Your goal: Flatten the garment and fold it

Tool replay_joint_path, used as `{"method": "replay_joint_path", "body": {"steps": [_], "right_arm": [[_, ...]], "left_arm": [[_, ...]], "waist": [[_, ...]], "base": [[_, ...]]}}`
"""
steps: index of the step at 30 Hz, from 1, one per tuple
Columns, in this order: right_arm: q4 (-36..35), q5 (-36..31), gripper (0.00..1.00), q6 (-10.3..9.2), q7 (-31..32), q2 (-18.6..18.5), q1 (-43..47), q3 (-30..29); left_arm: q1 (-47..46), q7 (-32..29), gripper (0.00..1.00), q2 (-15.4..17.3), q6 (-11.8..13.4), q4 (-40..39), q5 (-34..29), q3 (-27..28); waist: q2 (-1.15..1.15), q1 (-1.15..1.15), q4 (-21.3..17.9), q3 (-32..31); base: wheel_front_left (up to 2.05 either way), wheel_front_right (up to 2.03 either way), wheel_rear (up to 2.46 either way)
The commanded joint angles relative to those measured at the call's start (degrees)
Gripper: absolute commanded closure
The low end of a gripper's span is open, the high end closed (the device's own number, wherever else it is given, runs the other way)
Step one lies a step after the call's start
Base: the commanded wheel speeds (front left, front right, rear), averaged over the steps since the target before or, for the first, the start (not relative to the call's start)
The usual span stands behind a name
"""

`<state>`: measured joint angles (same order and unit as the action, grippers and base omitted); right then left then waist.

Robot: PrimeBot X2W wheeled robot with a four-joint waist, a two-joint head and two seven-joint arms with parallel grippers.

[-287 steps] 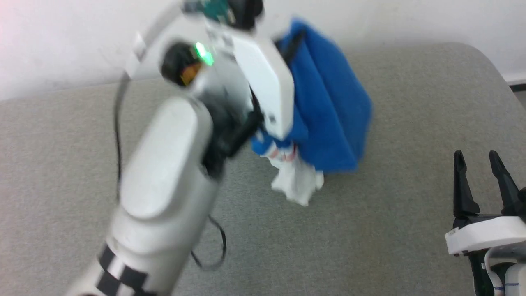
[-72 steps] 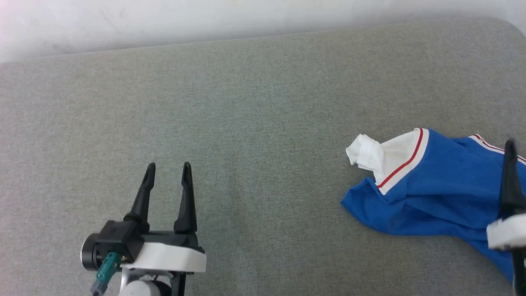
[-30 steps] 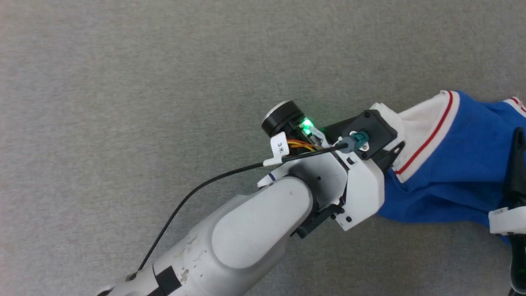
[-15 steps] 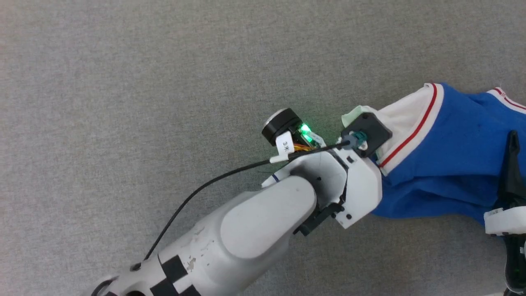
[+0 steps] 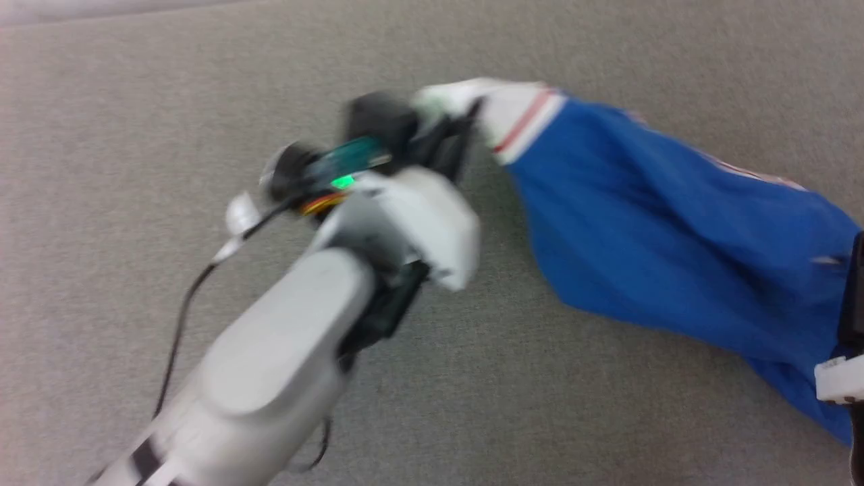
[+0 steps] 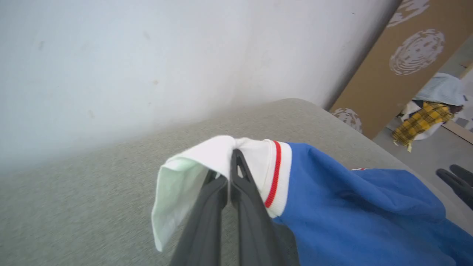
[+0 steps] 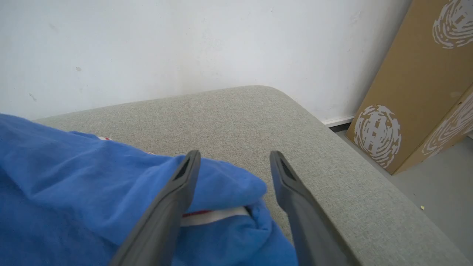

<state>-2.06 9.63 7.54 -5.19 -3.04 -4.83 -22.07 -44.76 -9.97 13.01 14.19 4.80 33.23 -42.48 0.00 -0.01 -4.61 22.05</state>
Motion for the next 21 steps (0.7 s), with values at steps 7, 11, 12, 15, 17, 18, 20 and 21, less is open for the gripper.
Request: {"method": "replay_joint_path", "body": {"steps": [7,11,12,15,17,18,20,21], "right_arm": [[-2.4,-0.4,0.0,-0.05,2.2,0.2,2.1,-0.5],[-3.0,-0.2,0.0,-0.05,3.2,0.2,2.9,-0.6],[-3.1,-0.2,0.0,-0.05,3.3,0.2,3.1,-0.7],[-3.5,-0.3,0.0,-0.05,3.9,0.2,3.5,-0.9],[-3.8,-0.4,0.0,-0.05,4.3,0.2,3.6,-0.9],[-3.9,-0.4,0.0,-0.05,4.5,0.2,3.5,-0.8],[-4.2,-0.5,0.0,-0.05,4.9,0.2,3.5,-0.7],[-4.2,-0.6,0.0,-0.05,5.0,0.2,3.4,-0.7]], "left_arm": [[19.1,1.8,1.0,10.0,9.4,-14.9,4.6,8.5],[32.2,3.0,1.0,11.4,12.8,-21.2,9.2,11.0],[35.1,3.3,1.0,11.5,13.4,-22.0,10.3,11.2],[42.2,3.7,1.0,11.9,14.2,-22.3,12.6,11.1],[44.8,4.3,1.0,11.5,14.2,-21.7,13.7,11.0],[45.3,4.6,1.0,11.4,13.9,-21.2,13.8,10.9],[45.5,5.5,0.03,11.0,13.6,-20.6,13.9,10.9],[45.1,5.9,0.0,10.7,13.3,-20.6,14.0,11.1]], "waist": [[0.0,0.01,4.2,-3.4],[0.0,0.01,5.3,-3.7],[0.0,0.01,5.6,-3.8],[0.0,0.01,6.3,-4.0],[0.0,0.01,6.7,-3.9],[0.0,0.01,7.0,-3.9],[0.0,0.01,7.3,-4.0],[0.0,0.01,7.4,-4.1]], "base": [[0.0,0.0,0.0],[0.0,0.0,0.0],[0.0,0.0,0.0],[0.0,0.0,0.0],[0.0,0.0,0.0],[0.0,0.0,0.0],[0.0,0.0,0.0],[0.0,0.0,0.0]]}}
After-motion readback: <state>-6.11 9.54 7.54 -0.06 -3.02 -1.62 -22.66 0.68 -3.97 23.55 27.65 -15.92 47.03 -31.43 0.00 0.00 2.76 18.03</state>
